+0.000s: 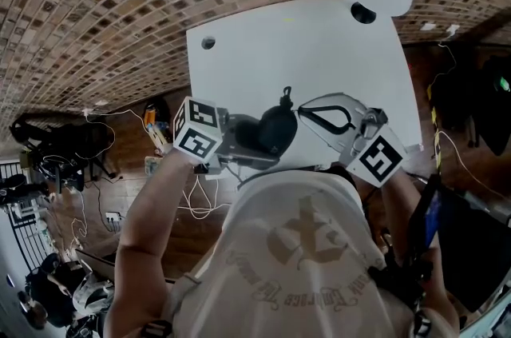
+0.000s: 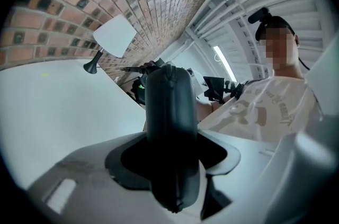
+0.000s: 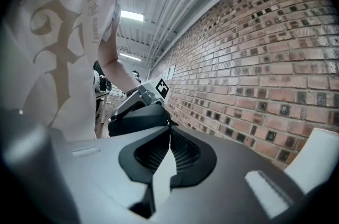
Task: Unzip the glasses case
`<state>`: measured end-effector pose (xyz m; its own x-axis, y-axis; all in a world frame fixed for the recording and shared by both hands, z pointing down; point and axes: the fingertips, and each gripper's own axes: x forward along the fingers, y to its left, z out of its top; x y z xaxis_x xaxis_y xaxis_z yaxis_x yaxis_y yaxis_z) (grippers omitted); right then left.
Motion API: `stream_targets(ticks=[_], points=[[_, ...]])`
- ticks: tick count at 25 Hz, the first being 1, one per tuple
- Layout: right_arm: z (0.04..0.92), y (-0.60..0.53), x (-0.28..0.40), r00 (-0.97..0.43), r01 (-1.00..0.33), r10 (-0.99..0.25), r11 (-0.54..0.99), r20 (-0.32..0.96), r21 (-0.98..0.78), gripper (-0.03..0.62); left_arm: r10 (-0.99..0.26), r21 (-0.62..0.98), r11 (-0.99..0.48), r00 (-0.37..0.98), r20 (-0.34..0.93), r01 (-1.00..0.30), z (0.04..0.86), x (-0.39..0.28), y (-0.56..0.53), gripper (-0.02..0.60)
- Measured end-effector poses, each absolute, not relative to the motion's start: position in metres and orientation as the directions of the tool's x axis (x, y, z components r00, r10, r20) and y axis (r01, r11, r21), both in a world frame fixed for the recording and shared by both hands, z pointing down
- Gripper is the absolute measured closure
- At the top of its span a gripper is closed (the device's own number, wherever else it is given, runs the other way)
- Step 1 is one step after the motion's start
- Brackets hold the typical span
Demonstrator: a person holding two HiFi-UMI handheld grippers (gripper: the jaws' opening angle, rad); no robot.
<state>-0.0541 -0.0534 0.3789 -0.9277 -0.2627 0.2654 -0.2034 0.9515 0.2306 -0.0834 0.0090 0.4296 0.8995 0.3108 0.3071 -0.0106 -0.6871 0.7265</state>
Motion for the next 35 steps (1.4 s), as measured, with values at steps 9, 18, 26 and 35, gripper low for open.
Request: stream_targets(ticks=[9,18,26,35], points=[[0.377,-0.035,-0.064,-0.951,-0.123,-0.200,0.945,0.237,0.304,0.583,0.460,0.711,-0.702,0.784,0.418,0.033,0.444,-0.092,0.029,0.324],[0.382,-0.022,-0.068,-0.945,-0.047,-0.154,0.937,0.289,0.345,0.583,0.558,0.688,-0.724,0.634,0.535,0.056,0.455,-0.103,0.039,0.325],[0.388,-0.013,-0.075,-0.937,0.002,-0.130,0.927,0.325,0.375,0.583,0.631,0.700,-0.711,0.502,0.592,0.069,0.463,-0.115,0.050,0.328],[0.397,-0.005,-0.085,-0.921,0.104,-0.058,0.916,0.384,0.387,0.582,0.693,0.702,-0.705,0.314,0.650,0.104,0.470,-0.128,0.059,0.328]])
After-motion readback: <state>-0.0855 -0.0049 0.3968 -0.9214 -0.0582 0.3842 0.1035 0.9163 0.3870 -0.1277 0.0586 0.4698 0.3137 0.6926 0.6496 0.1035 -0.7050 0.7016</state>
